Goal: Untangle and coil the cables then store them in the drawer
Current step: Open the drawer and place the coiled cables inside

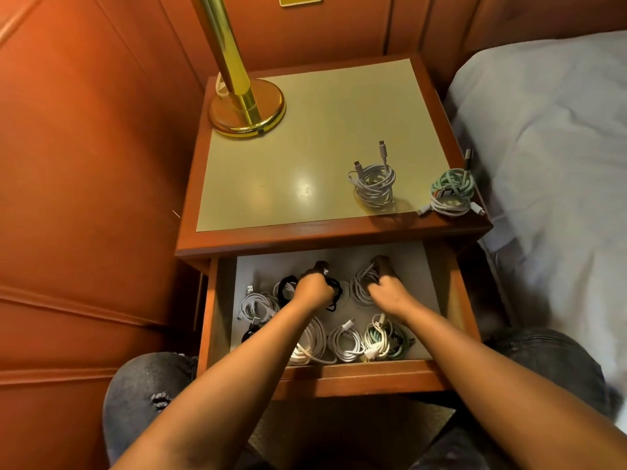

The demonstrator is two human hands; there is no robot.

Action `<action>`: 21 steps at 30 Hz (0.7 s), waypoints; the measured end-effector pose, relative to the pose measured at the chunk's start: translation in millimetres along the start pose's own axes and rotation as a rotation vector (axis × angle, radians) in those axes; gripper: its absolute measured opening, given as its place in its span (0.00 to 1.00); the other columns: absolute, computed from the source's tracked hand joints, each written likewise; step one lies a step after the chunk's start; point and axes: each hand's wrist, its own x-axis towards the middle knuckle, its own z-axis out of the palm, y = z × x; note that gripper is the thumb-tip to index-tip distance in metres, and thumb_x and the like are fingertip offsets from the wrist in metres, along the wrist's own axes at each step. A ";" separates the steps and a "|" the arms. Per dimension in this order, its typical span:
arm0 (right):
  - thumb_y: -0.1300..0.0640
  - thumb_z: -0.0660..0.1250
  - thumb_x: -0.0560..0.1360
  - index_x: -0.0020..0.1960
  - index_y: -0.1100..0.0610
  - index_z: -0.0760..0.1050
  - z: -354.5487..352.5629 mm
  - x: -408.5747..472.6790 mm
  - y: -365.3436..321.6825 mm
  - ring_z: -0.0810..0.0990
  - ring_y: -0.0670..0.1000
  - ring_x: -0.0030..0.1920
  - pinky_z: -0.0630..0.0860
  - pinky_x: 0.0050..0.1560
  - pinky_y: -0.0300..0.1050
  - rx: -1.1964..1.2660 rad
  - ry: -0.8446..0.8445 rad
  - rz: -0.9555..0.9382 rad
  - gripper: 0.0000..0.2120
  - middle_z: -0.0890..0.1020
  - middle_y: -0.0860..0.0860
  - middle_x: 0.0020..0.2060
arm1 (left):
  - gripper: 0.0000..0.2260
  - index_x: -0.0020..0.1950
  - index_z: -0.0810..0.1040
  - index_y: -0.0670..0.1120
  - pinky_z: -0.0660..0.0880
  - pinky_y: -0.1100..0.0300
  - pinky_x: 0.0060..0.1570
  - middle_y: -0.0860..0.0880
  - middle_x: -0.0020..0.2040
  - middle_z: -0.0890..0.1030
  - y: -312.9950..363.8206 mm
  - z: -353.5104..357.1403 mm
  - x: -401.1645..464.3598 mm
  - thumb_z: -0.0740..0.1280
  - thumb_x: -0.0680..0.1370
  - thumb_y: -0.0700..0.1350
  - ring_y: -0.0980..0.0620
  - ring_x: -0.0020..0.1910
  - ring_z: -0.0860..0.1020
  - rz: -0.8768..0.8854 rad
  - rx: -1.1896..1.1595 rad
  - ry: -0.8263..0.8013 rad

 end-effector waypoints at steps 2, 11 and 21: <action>0.62 0.59 0.79 0.69 0.70 0.65 0.8 -1.0 0.1 0.75 0.63 0.59 0.71 0.56 0.48 -0.041 -0.019 -0.002 0.20 0.76 0.68 0.59 | 0.27 0.76 0.62 0.44 0.73 0.52 0.59 0.37 0.68 0.72 -1.3 0.2 -2.9 0.63 0.77 0.37 0.39 0.65 0.73 0.010 0.034 -0.010; 0.62 0.62 0.78 0.77 0.61 0.57 -6.6 -9.6 -1.1 0.64 0.59 0.73 0.62 0.70 0.46 -0.021 0.150 -0.185 0.30 0.65 0.62 0.73 | 0.25 0.76 0.61 0.39 0.75 0.49 0.53 0.35 0.65 0.73 14.3 -9.8 -15.2 0.60 0.78 0.38 0.37 0.58 0.75 0.054 0.055 0.119; 0.62 0.62 0.79 0.62 0.61 0.75 -57.9 -66.4 -21.4 0.75 0.48 0.51 0.66 0.46 0.21 0.226 0.579 -0.451 0.13 0.77 0.55 0.55 | 0.09 0.47 0.80 0.43 0.70 0.59 0.41 0.47 0.42 0.81 82.5 -52.4 -54.0 0.61 0.80 0.44 0.50 0.41 0.77 0.345 -0.294 0.306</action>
